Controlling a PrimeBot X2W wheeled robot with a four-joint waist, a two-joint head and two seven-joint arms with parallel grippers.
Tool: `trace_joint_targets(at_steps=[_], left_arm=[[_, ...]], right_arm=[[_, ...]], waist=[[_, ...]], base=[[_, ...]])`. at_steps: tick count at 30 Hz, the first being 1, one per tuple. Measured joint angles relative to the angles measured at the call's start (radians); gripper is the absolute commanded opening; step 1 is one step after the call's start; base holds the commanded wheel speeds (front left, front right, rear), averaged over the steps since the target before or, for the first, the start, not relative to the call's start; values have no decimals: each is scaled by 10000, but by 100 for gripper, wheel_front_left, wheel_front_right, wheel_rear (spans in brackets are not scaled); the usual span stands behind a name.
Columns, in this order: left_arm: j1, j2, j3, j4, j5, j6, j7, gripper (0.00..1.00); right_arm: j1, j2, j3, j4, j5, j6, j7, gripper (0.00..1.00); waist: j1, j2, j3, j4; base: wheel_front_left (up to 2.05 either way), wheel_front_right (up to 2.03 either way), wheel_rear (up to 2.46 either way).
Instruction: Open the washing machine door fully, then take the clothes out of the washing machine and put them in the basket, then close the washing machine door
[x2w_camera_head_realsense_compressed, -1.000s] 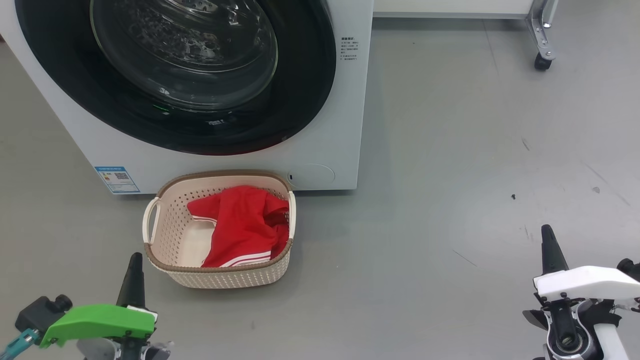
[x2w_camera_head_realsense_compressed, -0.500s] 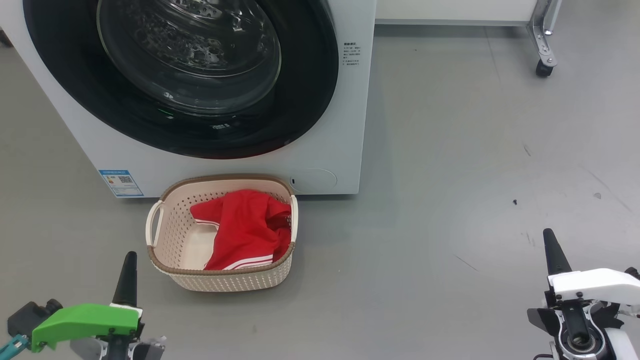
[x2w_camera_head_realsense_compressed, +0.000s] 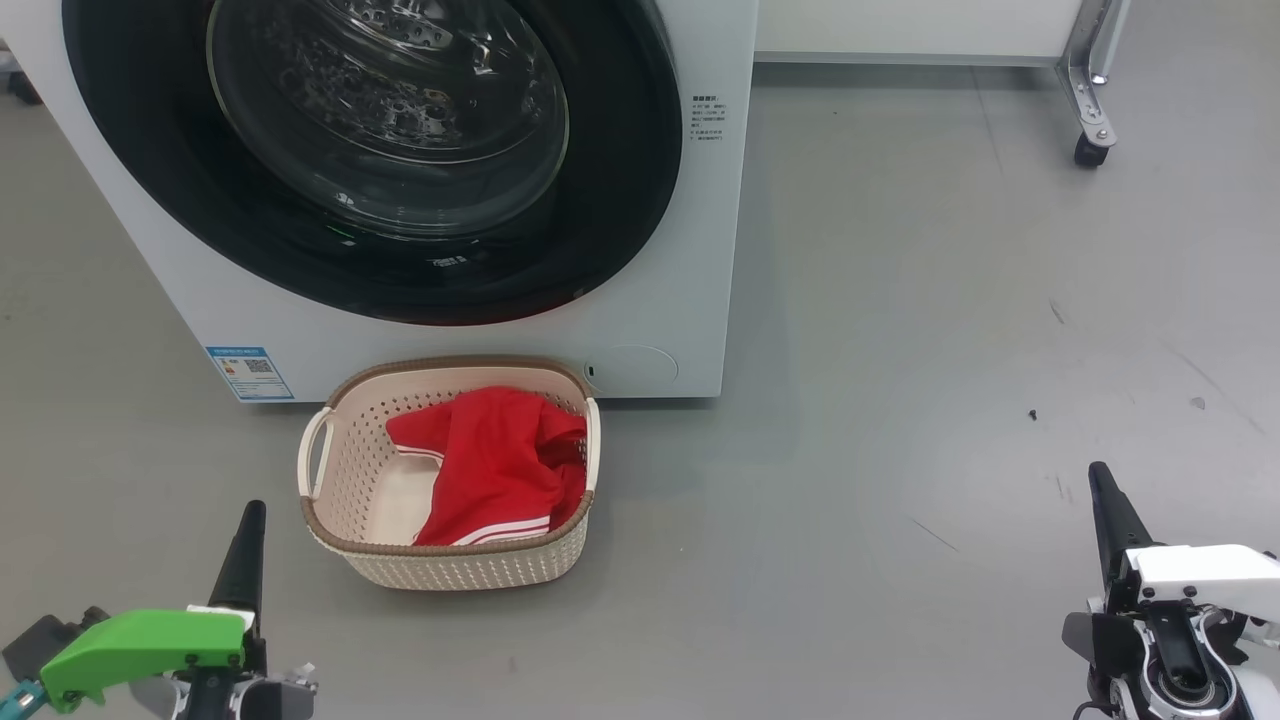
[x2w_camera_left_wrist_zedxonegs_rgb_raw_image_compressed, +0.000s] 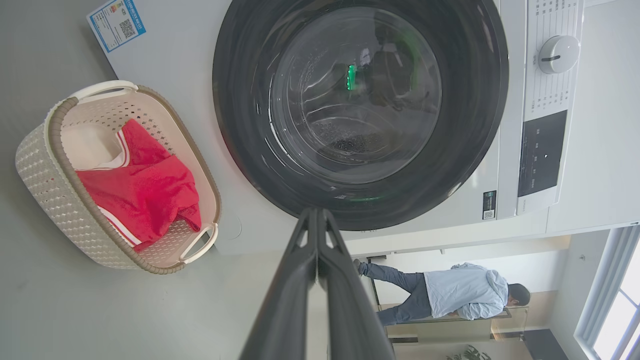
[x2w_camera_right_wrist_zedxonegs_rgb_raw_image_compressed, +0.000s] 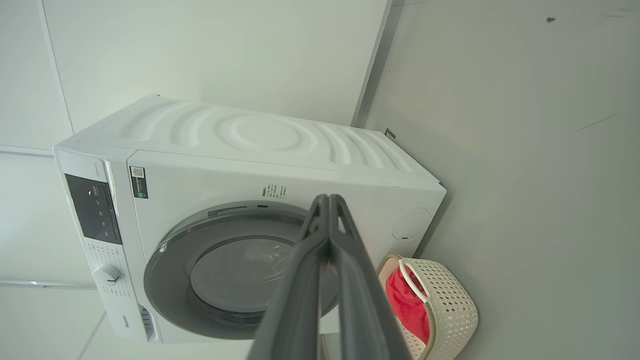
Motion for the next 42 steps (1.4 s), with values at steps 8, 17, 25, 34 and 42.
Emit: trace_joint_targets(at_steps=[8,17,25,34,42], left_arm=[[0,15,127,-56,-907,0,228,0],[0,23,173,-81,-1206,0,301,0],[0,23,180,-81,-1214,0,301,0],[0,23,186,-81,-1214,0,301,0],[0,23,190,-81,-1214,0,301,0]], right_arm=[[-2,2,-161,40,1034,40,307,0],[-4,2,-205,61,1312,94,349,0],[-4,2,-207,61,1313,94,351,0],[-4,2,-209,61,1313,94,353,0],[-4,2,-213,61,1313,94,380,0]], waist=[[0,0,-81,35],[0,0,-95,41],[0,0,-95,41],[0,0,-94,41],[0,0,-94,42]], base=[[0,0,0],[0,0,0],[0,0,0],[0,0,0],[0,0,0]])
